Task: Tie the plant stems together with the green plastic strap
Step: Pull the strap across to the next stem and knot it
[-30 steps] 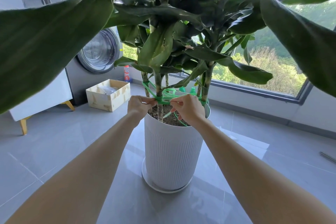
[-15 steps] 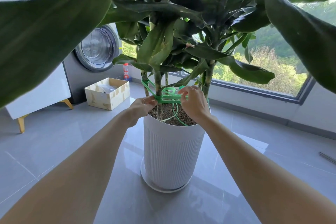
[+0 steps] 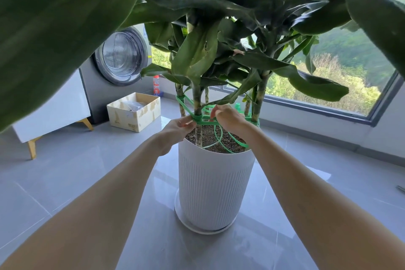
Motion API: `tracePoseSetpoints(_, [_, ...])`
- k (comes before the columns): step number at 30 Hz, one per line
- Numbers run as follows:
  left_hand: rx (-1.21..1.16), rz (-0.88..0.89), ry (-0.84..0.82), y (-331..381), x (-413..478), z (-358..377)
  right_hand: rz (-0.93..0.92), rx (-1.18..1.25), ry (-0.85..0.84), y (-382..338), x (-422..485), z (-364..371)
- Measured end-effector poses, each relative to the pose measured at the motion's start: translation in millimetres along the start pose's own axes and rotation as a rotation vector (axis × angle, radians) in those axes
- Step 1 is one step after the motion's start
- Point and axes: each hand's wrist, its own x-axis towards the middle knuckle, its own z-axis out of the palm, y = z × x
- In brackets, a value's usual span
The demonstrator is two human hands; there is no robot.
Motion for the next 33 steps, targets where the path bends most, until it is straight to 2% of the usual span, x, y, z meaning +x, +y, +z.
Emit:
tracePoseSetpoints(5, [0.008,0.001,0.001,-0.6,1.5,-1.3,0.110,0.061,-0.048,-5.8,13.6,6.4])
tracePoseSetpoints(11, [0.004,0.012,-0.012,-0.8,0.3,-2.1,0.113,0.065,-0.068,-5.1,19.1,3.5])
tracePoseSetpoints(15, [0.002,0.019,0.002,-0.5,-0.7,-1.5,-0.002,-0.023,-0.115,-3.4,14.4,-7.7])
tracePoseSetpoints(19, [0.005,0.025,0.014,0.6,-2.7,-0.3,-0.122,-0.091,-0.076,-0.6,13.0,-14.2])
tracePoseSetpoints(24, [0.007,0.026,0.027,2.0,-4.8,1.2,-0.132,-0.060,-0.085,2.9,9.4,-15.9])
tracePoseSetpoints(28, [0.007,0.027,0.031,2.0,-5.6,1.5,-0.053,0.039,-0.009,6.8,15.9,-12.6])
tracePoseSetpoints(33, [-0.004,0.009,0.015,1.3,-5.0,0.3,-0.279,-0.040,0.058,4.9,13.4,-7.1])
